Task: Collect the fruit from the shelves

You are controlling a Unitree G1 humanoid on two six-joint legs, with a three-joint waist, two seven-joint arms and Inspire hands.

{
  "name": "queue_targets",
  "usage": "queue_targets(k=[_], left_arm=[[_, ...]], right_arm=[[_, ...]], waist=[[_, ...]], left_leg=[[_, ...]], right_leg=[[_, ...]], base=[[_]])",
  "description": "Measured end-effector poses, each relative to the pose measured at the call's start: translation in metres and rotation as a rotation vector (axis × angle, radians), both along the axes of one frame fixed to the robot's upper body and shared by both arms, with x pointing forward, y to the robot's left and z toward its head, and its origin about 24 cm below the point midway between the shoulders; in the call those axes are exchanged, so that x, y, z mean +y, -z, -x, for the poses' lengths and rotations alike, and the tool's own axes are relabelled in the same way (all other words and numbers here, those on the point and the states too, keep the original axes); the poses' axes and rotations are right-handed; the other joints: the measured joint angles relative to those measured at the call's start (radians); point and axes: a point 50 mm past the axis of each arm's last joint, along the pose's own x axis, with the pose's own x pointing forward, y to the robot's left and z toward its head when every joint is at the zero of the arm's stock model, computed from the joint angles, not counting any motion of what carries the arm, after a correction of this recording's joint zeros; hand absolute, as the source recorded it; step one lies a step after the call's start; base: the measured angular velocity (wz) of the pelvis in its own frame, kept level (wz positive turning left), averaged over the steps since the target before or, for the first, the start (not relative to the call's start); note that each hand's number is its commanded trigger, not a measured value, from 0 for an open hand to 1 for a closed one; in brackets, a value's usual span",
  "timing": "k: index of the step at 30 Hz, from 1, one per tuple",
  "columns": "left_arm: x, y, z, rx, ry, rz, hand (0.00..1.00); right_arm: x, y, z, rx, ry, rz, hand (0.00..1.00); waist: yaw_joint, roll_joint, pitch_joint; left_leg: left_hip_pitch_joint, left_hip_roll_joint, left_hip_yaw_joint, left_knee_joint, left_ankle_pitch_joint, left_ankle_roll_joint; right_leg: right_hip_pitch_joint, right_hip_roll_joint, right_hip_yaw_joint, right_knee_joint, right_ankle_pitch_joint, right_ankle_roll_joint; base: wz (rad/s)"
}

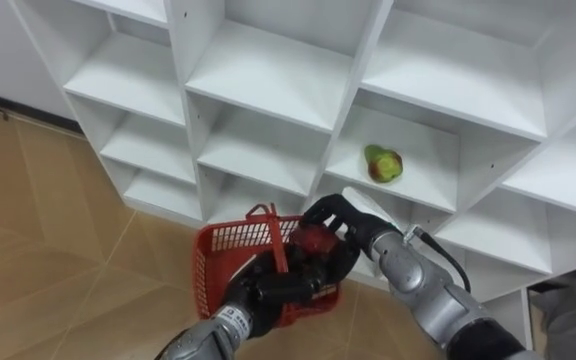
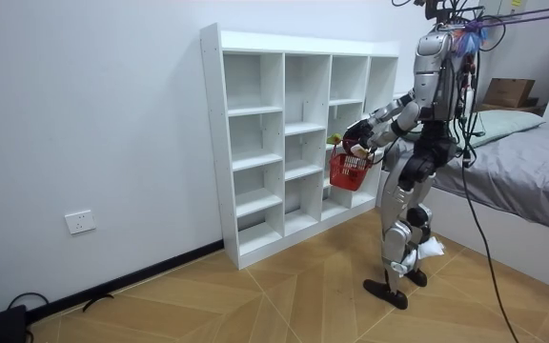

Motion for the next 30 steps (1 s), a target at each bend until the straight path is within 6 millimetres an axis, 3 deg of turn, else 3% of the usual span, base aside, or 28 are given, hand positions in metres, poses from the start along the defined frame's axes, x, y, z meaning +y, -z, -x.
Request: queue_targets(k=[30], left_arm=[[0.0,0.0071,0.008,0.06,0.036,-0.016,1.0]], right_arm=[[0.0007,-0.0089,-0.0074,-0.042,0.037,-0.042,0.0]], waist=[[-0.003,0.0,0.0001]], left_leg=[[0.001,0.0,-0.001,0.0,0.0,0.0]], right_leg=[[0.001,0.0,-0.002,0.003,0.0,0.0]], base=[[0.0]])
